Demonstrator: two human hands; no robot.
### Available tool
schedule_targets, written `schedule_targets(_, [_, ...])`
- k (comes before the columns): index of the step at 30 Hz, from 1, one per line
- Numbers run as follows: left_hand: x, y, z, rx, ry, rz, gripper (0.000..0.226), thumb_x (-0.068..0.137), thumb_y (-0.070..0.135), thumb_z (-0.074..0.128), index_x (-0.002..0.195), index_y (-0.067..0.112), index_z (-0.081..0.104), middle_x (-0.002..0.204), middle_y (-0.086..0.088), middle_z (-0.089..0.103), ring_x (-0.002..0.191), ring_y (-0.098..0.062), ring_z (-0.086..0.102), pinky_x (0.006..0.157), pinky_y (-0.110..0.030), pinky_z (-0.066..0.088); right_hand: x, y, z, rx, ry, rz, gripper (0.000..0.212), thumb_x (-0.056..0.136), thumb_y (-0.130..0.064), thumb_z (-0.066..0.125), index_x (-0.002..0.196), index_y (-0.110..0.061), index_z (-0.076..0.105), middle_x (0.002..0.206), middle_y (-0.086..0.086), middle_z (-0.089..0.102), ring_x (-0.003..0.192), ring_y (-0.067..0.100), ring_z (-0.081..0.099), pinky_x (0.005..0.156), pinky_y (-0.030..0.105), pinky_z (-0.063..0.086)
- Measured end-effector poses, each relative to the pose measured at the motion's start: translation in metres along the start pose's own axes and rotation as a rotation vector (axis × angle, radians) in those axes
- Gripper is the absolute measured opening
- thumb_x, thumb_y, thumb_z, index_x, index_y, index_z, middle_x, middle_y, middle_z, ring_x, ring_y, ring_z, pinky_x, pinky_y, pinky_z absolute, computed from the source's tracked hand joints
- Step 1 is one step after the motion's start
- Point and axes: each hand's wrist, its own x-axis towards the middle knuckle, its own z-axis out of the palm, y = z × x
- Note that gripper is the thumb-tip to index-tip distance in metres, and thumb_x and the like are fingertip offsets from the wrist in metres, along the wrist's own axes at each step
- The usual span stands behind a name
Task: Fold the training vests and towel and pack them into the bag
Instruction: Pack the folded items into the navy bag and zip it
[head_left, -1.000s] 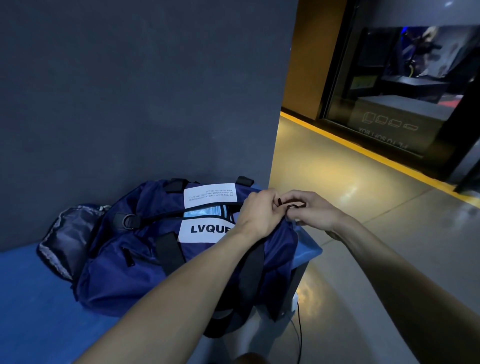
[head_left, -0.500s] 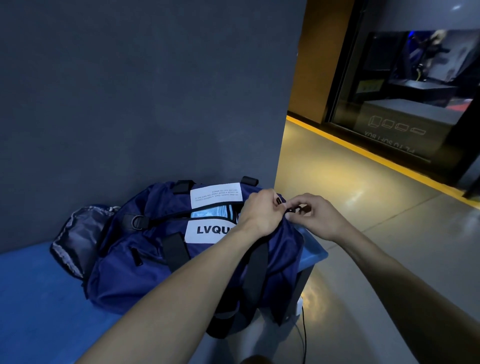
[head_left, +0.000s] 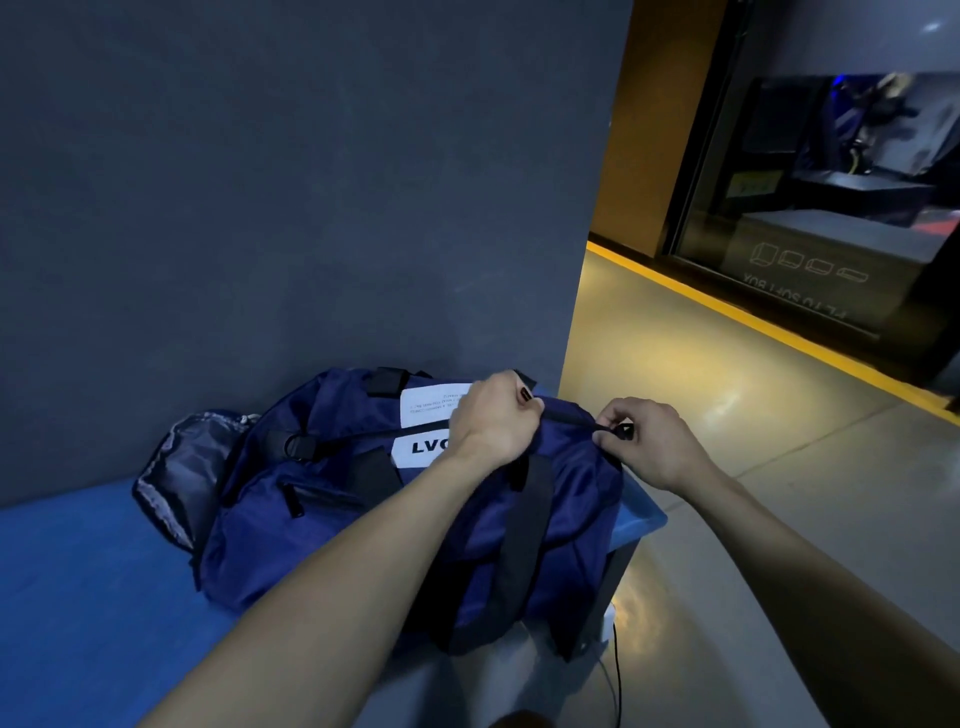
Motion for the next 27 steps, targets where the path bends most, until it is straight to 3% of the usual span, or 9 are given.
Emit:
schedule_targets(3, [-0.004, -0.025, -0.031, 0.085, 0.052, -0.023, 0.016, 0.094, 0.040, 0.061, 0.088, 0.025, 0.061, 0.100, -0.002, 0.071, 0.102, -0.031, 0.063, 0.087, -0.041, 0.052, 0.001, -0.007, 0.002, -0.084, 0.002, 0.028, 0.010, 0.093, -0.029, 0.067, 0.085, -0.030, 0.062, 0.092, -0.013, 0.065, 0.087, 0.017, 0.061, 0.077, 0.037, 0.051])
schedule_targets(14, [-0.020, -0.127, -0.155, 0.175, 0.163, -0.283, 0.018, 0.092, 0.043, 0.066, 0.095, 0.026, 0.064, 0.118, -0.011, 0.071, 0.113, -0.035, 0.063, 0.092, -0.040, 0.051, 0.004, -0.022, 0.004, -0.299, 0.019, 0.188, 0.009, 0.099, -0.029, 0.054, 0.090, -0.030, 0.056, 0.099, -0.001, 0.067, 0.094, 0.025, 0.060, 0.082, 0.039, 0.051])
schedule_targets(20, [-0.027, -0.152, -0.187, 0.204, 0.194, -0.286, 0.020, 0.099, 0.039, 0.059, 0.091, 0.022, 0.052, 0.110, -0.009, 0.065, 0.107, -0.035, 0.059, 0.085, -0.040, 0.048, 0.016, -0.052, 0.026, -0.461, 0.117, 0.291, 0.015, 0.101, -0.022, 0.049, 0.110, -0.026, 0.060, 0.114, 0.004, 0.064, 0.113, 0.032, 0.051, 0.093, 0.046, 0.038])
schedule_targets(23, [-0.024, -0.157, -0.194, 0.153, 0.127, -0.250, 0.032, 0.102, 0.031, 0.057, 0.074, 0.018, 0.046, 0.099, -0.015, 0.059, 0.094, -0.035, 0.060, 0.084, -0.042, 0.049, 0.024, -0.053, 0.029, -0.352, 0.119, 0.323, 0.018, 0.101, -0.017, 0.048, 0.114, -0.024, 0.058, 0.119, 0.008, 0.057, 0.107, 0.035, 0.053, 0.092, 0.047, 0.044])
schedule_targets(25, [-0.025, -0.163, -0.201, 0.083, 0.063, -0.270, 0.042, 0.103, 0.027, 0.057, 0.065, 0.014, 0.044, 0.073, -0.014, 0.056, 0.068, -0.029, 0.055, 0.065, -0.035, 0.042, 0.026, -0.045, 0.031, -0.183, 0.106, 0.389, 0.011, 0.104, -0.020, 0.045, 0.109, -0.023, 0.055, 0.118, 0.011, 0.053, 0.099, 0.035, 0.054, 0.087, 0.044, 0.047])
schedule_targets(27, [-0.028, -0.170, -0.202, 0.028, 0.025, -0.312, 0.041, 0.104, 0.026, 0.056, 0.068, 0.013, 0.044, 0.062, -0.008, 0.043, 0.057, -0.022, 0.042, 0.057, -0.031, 0.032, 0.028, -0.040, 0.035, -0.009, 0.095, 0.428, 0.010, 0.106, -0.020, 0.044, 0.104, -0.019, 0.054, 0.111, 0.015, 0.059, 0.095, 0.035, 0.056, 0.082, 0.040, 0.046])
